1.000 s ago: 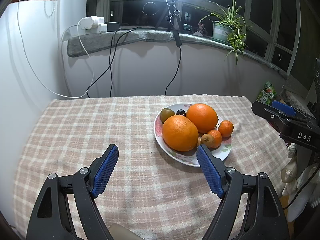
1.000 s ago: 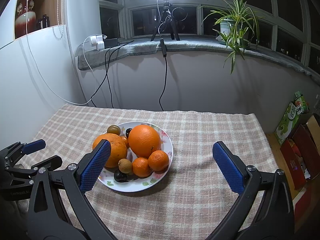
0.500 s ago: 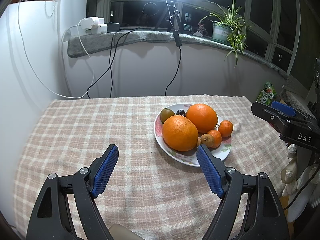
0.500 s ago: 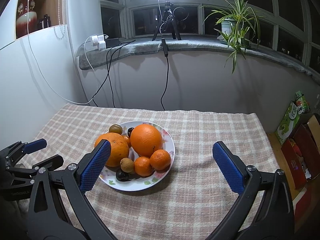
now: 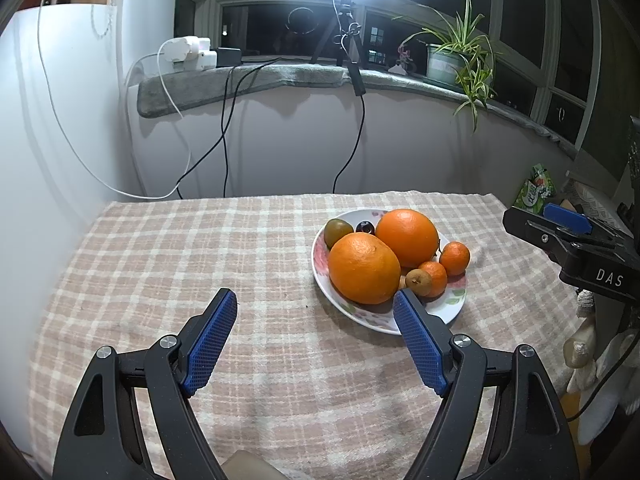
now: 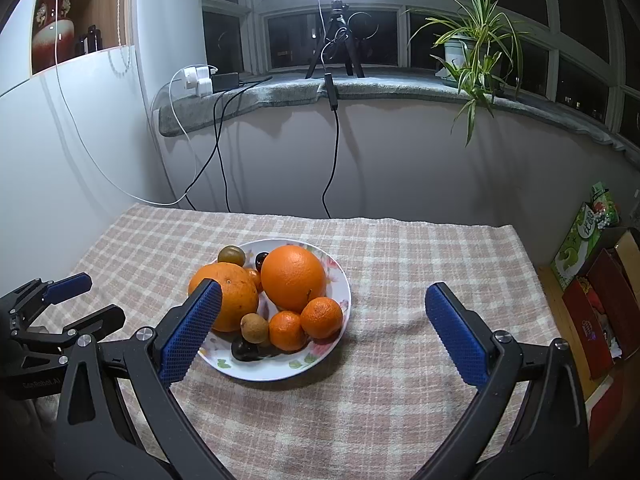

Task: Organize fruits

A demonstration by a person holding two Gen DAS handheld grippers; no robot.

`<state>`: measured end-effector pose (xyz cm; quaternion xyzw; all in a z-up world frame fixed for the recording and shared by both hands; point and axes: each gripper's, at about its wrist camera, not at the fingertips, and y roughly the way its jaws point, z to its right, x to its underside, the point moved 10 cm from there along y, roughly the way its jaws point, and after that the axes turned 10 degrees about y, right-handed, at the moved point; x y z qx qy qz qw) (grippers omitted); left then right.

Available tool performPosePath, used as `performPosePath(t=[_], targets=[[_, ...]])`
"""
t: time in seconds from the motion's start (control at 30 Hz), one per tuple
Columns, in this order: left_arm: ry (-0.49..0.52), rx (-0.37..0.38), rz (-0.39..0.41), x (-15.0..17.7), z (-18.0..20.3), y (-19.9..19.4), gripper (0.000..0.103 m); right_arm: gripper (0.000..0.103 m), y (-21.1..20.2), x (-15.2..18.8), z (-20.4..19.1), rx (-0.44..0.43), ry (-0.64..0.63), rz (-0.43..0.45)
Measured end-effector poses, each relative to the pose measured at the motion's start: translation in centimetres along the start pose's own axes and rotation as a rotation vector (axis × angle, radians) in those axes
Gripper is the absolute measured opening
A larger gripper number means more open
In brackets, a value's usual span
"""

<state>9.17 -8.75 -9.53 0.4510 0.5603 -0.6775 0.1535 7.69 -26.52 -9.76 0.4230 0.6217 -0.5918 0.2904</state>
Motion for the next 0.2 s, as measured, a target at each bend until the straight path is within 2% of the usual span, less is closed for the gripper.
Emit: performPosePath(t=[0.2], targets=[[-0.003, 0.001, -0.004, 0.02, -0.05, 0.13, 0.081, 0.103, 0.07, 0.10, 0.06, 0.004, 0.001, -0.003]])
